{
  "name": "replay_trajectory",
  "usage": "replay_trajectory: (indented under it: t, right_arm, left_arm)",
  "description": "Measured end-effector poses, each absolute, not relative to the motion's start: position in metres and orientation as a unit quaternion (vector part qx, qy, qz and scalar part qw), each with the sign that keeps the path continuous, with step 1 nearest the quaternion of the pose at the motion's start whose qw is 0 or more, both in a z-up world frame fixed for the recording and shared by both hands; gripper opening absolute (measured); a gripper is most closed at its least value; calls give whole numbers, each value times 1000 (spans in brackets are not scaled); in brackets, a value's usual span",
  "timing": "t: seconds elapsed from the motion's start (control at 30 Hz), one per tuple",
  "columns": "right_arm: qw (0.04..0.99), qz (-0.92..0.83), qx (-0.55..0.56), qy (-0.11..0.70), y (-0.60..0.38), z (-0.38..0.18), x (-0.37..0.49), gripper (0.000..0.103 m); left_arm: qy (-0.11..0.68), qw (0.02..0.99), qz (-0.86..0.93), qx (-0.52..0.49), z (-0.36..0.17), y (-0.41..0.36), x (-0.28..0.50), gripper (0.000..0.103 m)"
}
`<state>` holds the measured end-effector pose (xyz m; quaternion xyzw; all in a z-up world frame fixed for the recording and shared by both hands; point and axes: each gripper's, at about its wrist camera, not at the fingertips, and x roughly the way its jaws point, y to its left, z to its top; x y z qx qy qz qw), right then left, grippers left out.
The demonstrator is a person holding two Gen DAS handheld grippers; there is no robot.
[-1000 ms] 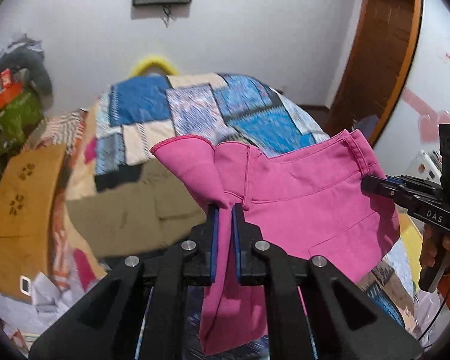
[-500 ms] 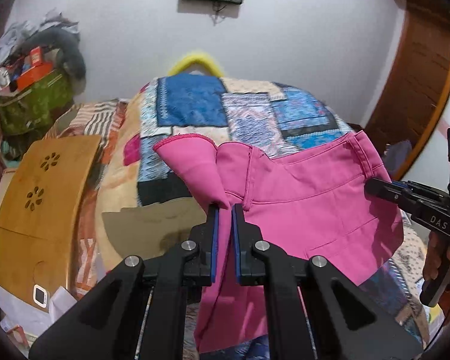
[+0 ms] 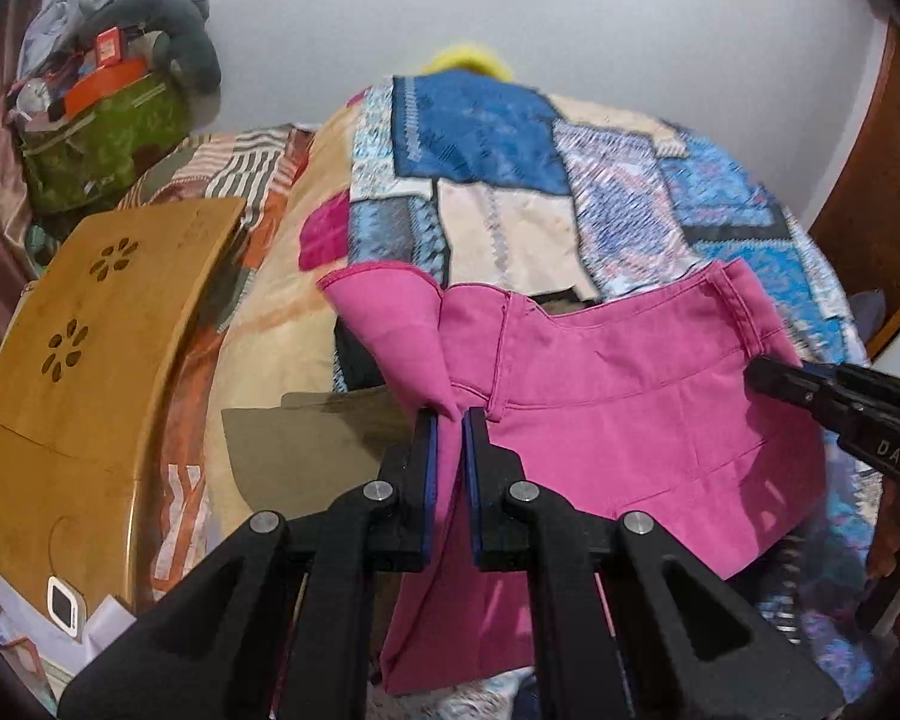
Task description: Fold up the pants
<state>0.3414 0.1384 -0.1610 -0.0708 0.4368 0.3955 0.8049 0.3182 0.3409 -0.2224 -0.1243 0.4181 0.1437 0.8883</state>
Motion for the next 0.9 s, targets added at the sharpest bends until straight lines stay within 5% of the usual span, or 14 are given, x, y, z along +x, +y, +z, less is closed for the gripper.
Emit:
replay_trajectory:
  t: [0.3, 0.4, 0.6, 0.77, 0.9]
  right_arm:
    - [793, 350, -76, 493, 135, -199, 364, 21]
    - [798, 330, -111, 491, 131, -196, 360, 33]
    - [812, 334, -127, 461, 114, -165, 342, 36]
    - [835, 354, -106, 407, 101, -116, 311, 36]
    - [852, 379, -67, 355, 85, -66, 272, 36]
  left_arm:
    - [474, 853, 170, -138, -272, 365, 332, 4]
    - [476, 851, 171, -140, -273, 365, 325, 4]
    - [466, 862, 171, -107, -239, 346, 308, 17]
    - [416, 892, 154, -85, -179, 318, 276, 43]
    - [367, 917, 140, -71, -126, 289, 242, 53]
